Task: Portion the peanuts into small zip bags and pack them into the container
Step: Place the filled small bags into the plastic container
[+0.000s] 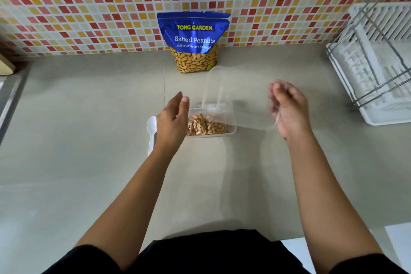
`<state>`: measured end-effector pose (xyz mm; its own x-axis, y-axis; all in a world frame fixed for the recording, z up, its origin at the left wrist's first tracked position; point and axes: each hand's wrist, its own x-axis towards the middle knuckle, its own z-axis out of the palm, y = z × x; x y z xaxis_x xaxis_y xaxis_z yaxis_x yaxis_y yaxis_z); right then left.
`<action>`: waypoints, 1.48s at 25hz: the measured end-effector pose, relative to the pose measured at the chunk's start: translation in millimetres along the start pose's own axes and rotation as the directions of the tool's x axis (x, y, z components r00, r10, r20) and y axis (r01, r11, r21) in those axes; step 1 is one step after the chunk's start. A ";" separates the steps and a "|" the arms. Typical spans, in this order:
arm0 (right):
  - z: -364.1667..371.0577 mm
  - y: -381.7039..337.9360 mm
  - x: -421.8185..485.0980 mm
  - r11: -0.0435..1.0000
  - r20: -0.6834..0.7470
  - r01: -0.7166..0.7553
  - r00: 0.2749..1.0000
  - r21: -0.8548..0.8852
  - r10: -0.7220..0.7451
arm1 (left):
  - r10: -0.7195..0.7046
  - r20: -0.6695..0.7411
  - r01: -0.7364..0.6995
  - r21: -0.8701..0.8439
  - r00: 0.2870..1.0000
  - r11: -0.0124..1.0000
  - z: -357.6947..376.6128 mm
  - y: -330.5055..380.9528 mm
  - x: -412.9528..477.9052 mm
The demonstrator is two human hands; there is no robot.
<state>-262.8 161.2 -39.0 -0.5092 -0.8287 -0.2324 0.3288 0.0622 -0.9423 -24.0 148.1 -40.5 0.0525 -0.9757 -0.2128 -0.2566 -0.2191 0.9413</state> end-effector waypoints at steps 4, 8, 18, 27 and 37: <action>33.4 10.7 -1.4 0.985 0.091 -0.169 0.982 0.040 0.165 | 0.046 0.056 -0.030 -0.257 0.997 0.966 2.5 7.0 6.6; 47.4 34.8 -3.0 0.983 0.156 -0.184 0.970 -0.020 0.185 | -0.108 -0.161 0.106 -0.021 0.981 0.994 -4.5 -4.4 18.9; 49.4 92.6 16.3 0.797 0.117 -0.018 0.987 -0.603 0.111 | -0.209 -0.173 0.255 0.312 0.962 0.915 2.0 -22.0 16.6; 44.0 112.7 18.8 0.873 0.061 -0.112 0.985 -0.475 0.160 | -0.179 -0.203 0.234 0.293 0.963 0.927 0.5 -31.7 21.4; 38.2 119.2 5.6 0.885 0.046 -0.163 0.978 -0.436 0.203 | -0.172 -0.193 0.225 0.299 0.966 0.927 -6.5 -44.3 17.5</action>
<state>-196.1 142.6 -143.4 -0.3945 -0.8236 -0.4074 0.0278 0.4325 -0.9012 -5.4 140.7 -84.2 0.2813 -0.9058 -0.3168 -0.5147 -0.4211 0.7469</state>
